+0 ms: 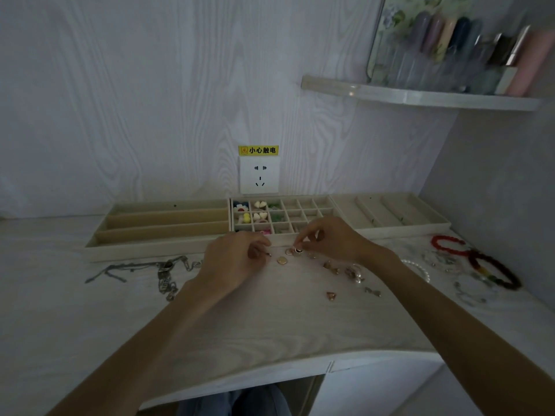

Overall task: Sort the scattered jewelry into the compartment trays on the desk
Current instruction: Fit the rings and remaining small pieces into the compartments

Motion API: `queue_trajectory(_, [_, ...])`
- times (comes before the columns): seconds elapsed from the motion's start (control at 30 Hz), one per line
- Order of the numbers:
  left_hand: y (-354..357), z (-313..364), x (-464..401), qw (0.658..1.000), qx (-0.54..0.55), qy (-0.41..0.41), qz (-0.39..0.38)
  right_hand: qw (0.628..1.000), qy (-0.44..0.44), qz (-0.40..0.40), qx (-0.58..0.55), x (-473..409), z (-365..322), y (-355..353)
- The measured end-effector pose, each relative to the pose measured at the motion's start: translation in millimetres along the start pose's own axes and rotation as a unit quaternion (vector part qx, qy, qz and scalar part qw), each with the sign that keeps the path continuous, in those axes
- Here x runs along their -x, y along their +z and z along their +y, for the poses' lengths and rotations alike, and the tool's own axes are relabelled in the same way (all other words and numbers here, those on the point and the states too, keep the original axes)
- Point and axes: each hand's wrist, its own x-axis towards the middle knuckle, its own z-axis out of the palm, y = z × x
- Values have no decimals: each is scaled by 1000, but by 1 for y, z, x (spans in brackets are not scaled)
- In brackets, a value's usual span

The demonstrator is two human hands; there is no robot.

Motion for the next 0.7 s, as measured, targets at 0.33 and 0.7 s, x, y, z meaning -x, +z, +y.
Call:
queue_trajectory(0.33, [-29,26,-21,931,336,-107,-94,859,133,-4,-495,2,-16,-12])
queue_trajectory(0.7, [-10,27,-38,964,267,-13,12,860,119,58,-492,-2,-23,-5])
